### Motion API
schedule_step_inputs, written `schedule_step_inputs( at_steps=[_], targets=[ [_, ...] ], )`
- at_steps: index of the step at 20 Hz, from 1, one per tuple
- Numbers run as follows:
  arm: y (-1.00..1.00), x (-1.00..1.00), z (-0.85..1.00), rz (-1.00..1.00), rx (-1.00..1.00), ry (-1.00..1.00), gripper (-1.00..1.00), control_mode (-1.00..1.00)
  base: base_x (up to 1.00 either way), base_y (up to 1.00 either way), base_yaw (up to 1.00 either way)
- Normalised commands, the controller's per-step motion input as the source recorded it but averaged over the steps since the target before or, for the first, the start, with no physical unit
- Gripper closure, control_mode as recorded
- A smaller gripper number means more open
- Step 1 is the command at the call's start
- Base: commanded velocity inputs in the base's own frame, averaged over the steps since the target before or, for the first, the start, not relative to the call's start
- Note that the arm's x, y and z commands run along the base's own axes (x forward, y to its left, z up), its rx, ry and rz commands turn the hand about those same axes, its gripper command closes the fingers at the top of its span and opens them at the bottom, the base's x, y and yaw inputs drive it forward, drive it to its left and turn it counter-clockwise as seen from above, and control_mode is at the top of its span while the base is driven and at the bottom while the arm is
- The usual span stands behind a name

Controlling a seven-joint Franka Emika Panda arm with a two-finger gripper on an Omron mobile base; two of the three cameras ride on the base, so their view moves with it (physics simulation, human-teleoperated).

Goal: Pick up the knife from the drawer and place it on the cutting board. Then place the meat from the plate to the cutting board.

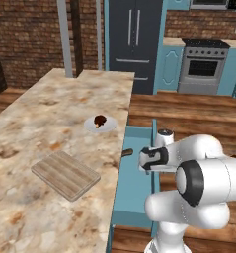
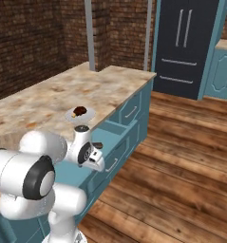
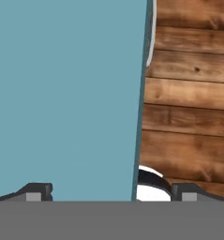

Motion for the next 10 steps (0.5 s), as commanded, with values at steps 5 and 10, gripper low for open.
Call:
schedule_step_inputs(
  at_steps=[5,10],
  targets=[
    [-0.11,0.33,-0.46,0.00,0.00,0.01,-1.00,-1.00,0.00,0.00,0.00],
    [-0.04,0.43,-0.41,0.00,0.00,0.00,-1.00,-1.00,0.00,0.00,0.00]
  ],
)
